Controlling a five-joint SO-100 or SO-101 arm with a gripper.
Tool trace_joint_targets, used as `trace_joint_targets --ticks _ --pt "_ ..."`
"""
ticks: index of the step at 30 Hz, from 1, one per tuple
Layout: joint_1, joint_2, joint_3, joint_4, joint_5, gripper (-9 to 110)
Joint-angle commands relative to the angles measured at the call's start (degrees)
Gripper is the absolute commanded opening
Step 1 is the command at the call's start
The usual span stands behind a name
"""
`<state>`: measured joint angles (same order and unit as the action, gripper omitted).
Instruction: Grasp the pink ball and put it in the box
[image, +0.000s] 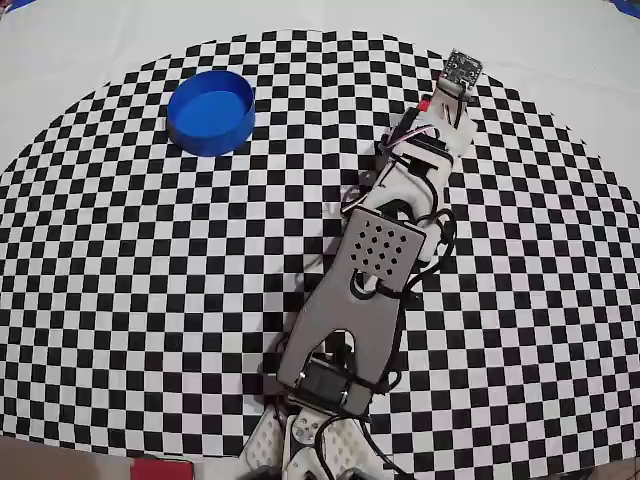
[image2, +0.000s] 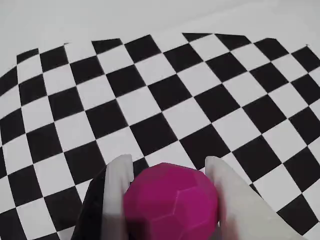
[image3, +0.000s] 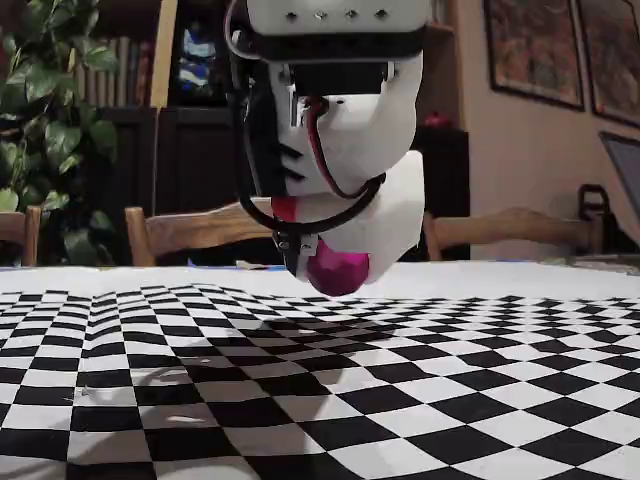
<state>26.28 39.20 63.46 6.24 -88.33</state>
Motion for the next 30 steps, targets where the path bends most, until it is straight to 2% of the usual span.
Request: trace_joint_targets --ticks 1,30 --pt "0.18 6.77 0.88 0.09 0.44 0" --pt "0.62 30.94 24.08 -0.35 0.44 0"
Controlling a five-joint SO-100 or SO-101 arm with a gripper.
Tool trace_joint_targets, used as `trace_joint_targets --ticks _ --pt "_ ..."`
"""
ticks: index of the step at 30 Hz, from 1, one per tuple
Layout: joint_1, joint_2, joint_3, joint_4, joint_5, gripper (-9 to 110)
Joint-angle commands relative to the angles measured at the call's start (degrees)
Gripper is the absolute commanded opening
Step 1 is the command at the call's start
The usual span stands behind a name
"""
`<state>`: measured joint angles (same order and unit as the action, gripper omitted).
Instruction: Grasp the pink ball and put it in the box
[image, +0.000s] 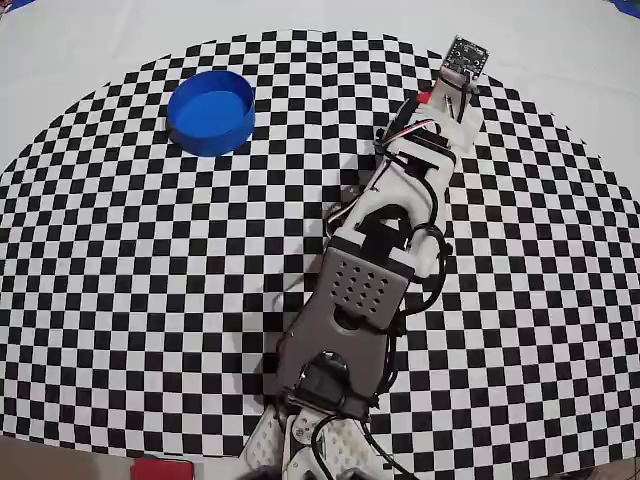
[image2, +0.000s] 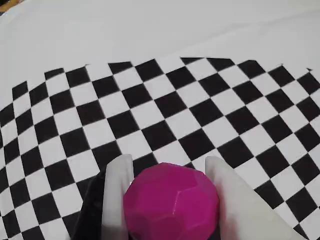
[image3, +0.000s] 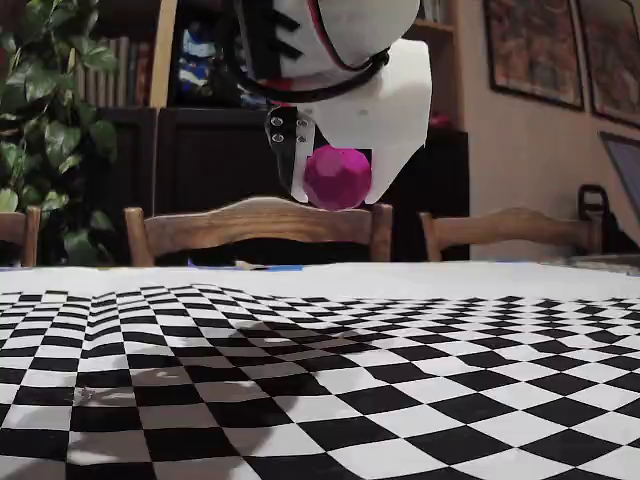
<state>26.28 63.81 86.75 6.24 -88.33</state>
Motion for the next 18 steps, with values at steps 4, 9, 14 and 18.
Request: trace_joint_targets --ticks 4,9,14,18 --pt "0.79 10.37 4.66 -0.35 0.44 0" --pt "0.97 15.21 9.76 -1.14 0.44 0" --pt "1.14 18.72 13.62 -2.11 0.35 0" --pt "0.97 20.21 14.85 -2.11 0.18 0"
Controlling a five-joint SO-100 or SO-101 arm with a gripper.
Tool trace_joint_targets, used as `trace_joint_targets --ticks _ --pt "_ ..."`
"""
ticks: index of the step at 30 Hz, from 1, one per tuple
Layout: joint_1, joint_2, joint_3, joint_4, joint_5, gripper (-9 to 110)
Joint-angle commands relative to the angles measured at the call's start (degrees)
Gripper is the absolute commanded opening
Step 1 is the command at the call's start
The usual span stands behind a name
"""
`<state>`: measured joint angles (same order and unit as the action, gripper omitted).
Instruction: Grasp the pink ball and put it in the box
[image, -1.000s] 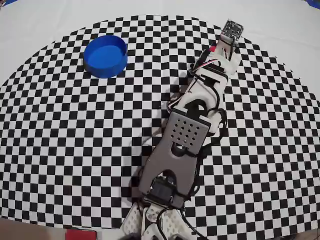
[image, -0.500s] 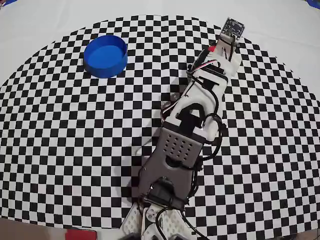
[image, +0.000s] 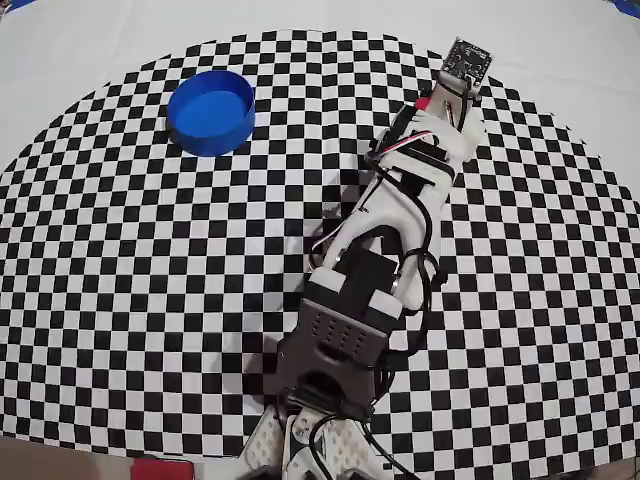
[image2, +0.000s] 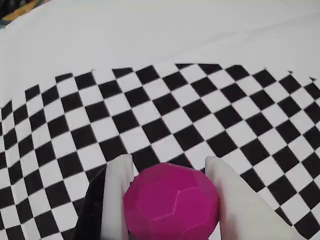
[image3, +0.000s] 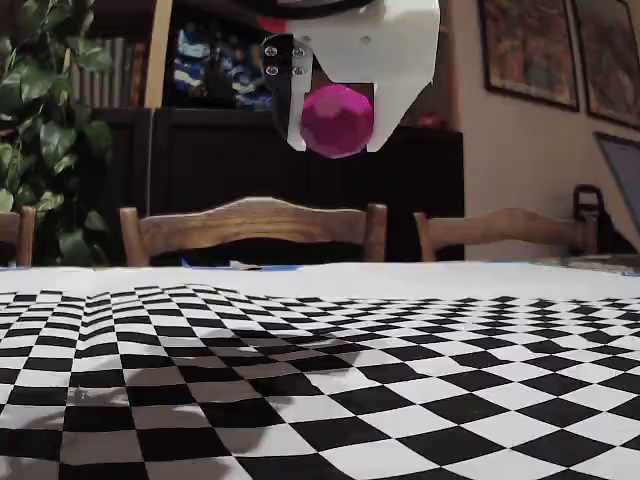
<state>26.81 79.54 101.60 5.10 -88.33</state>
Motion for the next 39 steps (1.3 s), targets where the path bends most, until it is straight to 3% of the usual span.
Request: trace_joint_targets --ticks 1,39 --pt "0.26 4.66 0.18 -1.05 0.09 0" --pt "-18.19 2.81 -0.09 -7.12 0.00 0"
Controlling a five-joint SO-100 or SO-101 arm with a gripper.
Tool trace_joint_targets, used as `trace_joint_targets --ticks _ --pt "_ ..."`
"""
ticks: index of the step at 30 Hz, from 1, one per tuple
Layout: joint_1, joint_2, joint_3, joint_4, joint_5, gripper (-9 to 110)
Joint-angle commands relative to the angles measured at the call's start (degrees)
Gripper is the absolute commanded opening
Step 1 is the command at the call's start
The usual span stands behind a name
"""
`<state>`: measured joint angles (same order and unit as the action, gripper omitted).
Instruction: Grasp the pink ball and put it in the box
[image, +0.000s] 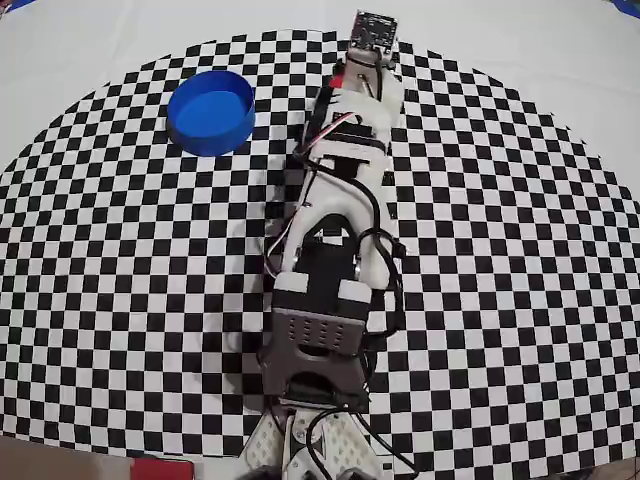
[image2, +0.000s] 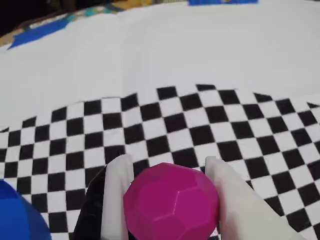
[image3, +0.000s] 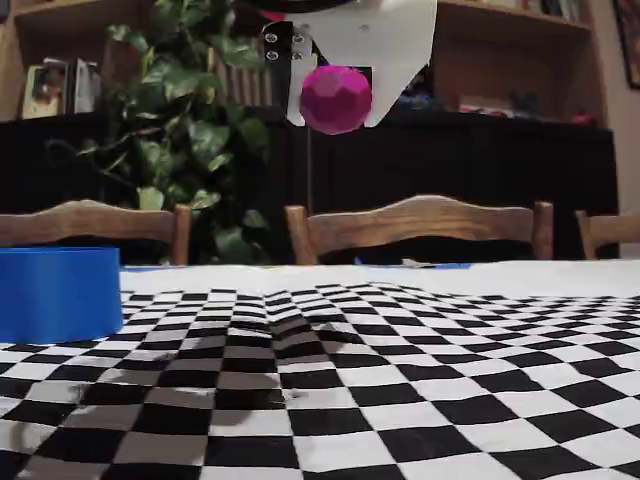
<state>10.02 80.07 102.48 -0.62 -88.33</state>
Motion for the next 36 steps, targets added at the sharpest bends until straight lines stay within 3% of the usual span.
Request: trace_joint_targets --ticks 1,36 --pt "-2.02 2.02 -0.97 -1.58 -0.09 0" --pt "-17.75 -0.88 -1.05 -1.49 -0.18 0"
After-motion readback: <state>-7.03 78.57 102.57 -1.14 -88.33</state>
